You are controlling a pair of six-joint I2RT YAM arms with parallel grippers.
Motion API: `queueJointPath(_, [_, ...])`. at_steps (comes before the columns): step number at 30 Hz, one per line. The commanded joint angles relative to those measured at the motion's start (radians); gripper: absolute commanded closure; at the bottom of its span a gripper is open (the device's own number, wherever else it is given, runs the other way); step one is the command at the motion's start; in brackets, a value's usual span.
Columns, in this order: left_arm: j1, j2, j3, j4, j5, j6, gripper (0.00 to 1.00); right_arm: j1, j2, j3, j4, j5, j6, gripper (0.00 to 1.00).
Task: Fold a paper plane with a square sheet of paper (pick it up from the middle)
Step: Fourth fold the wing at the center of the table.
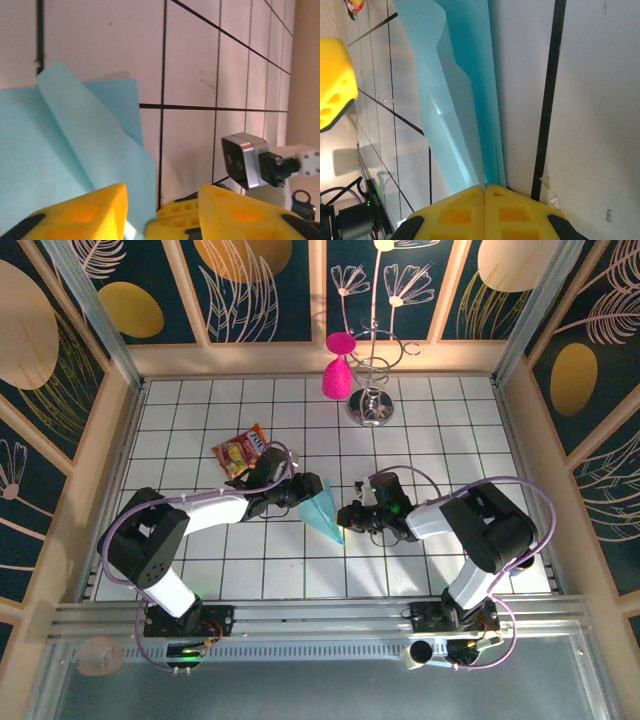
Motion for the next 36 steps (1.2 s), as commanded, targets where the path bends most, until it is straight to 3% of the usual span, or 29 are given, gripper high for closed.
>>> queueJointPath(1, [-0.002, 0.016, -0.026, 0.089, 0.063, -0.017, 0.63, -0.006, 0.057, 0.008, -0.087, 0.059, -0.017, 0.94])
queueJointPath(13, [-0.018, 0.121, -0.013, 0.121, 0.123, -0.026, 0.75, -0.014, 0.058, 0.006, -0.104, 0.076, 0.001, 0.94])
queueJointPath(36, [-0.022, 0.209, 0.004, 0.123, 0.122, -0.011, 0.76, -0.017, 0.053, 0.002, -0.119, 0.084, 0.007, 0.94])
